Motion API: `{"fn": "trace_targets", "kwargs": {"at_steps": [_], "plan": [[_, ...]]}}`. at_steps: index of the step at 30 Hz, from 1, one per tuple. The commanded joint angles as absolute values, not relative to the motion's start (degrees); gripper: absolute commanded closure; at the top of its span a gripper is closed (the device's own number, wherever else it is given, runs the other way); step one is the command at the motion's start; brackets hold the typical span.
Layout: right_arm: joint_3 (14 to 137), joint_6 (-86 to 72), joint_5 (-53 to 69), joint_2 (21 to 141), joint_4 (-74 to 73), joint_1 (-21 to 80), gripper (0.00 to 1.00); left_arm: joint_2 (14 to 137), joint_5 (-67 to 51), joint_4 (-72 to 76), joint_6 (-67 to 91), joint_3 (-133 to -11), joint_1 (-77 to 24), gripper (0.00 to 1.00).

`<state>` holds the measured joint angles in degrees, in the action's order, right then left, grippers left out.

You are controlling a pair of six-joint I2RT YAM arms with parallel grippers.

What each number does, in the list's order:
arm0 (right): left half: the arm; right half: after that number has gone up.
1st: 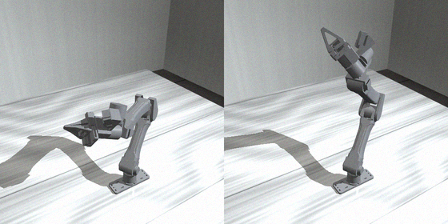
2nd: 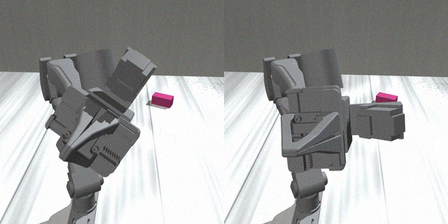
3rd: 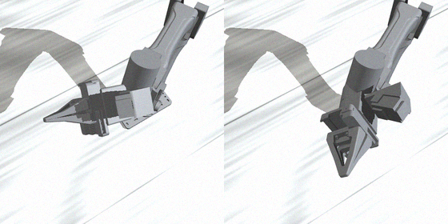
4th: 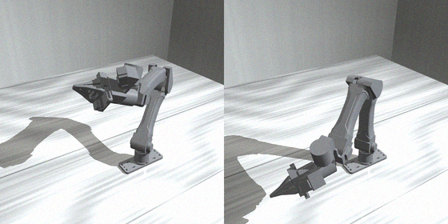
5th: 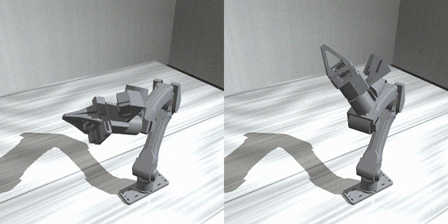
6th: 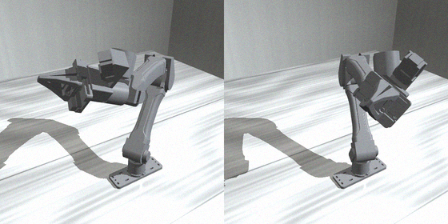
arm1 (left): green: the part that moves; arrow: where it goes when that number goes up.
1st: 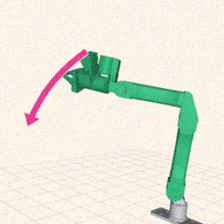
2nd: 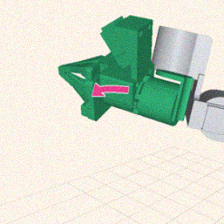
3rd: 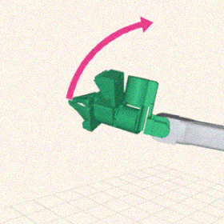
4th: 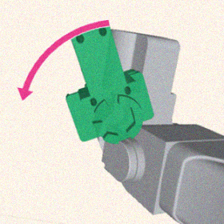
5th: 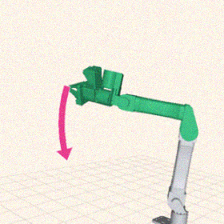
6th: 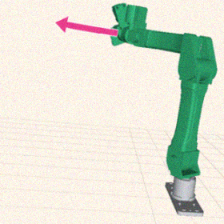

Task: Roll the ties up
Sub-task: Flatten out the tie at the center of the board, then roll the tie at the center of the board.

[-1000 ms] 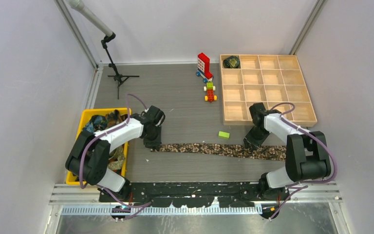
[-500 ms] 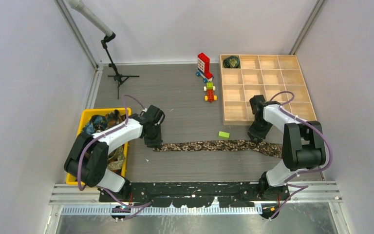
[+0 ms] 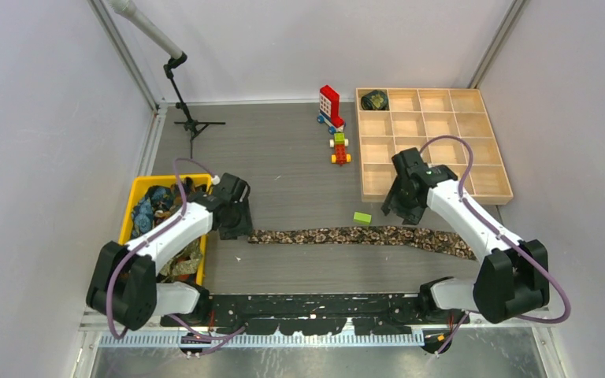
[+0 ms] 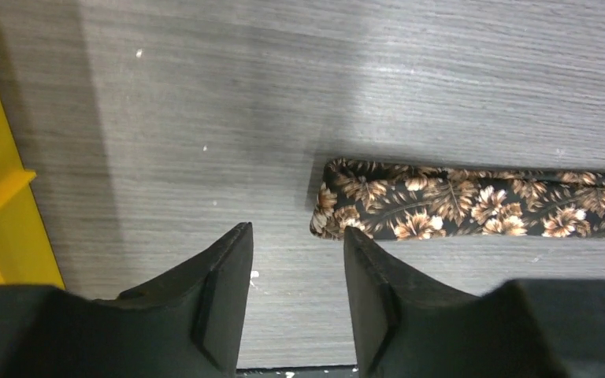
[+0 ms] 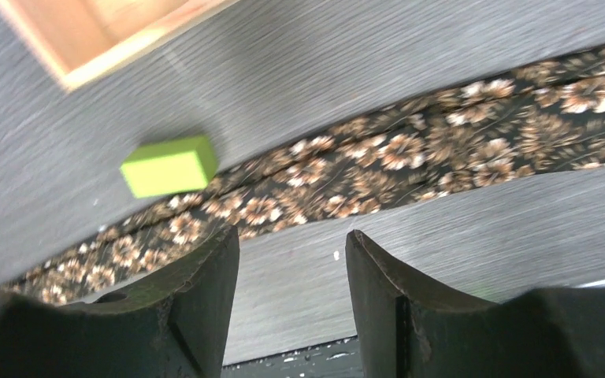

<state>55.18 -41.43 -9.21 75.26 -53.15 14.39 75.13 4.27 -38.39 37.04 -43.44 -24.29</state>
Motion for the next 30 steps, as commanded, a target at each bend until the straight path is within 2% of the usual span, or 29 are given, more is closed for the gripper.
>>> {"fn": "trace_targets", "kwargs": {"at_steps": [1, 12, 20, 25, 30], "plan": [[57.6, -45.1, -8.1, 72.7, -54.9, 20.5, 0.43, 69.0, 2.5, -35.8, 36.2, -41.5, -24.3, 0.49], [59.7, -48.4, -7.8, 72.3, -53.1, 30.5, 0.45, 71.5, -6.8, -28.1, 32.5, -38.4, -20.9, 0.57], [59.7, -48.8, -6.5, 70.4, -46.4, 36.3, 0.46, 75.9, -8.1, -27.0, 31.7, -37.6, -18.5, 0.71], [56.3, -50.0, -6.7, 66.7, -37.2, 40.0, 0.37, 76.7, -8.8, -26.6, 31.9, -36.8, -17.7, 0.86], [52.8, -49.4, -10.4, 63.9, -30.8, 43.2, 0.29, 72.5, -7.0, -27.5, 34.2, -35.5, -17.5, 0.91]]}}
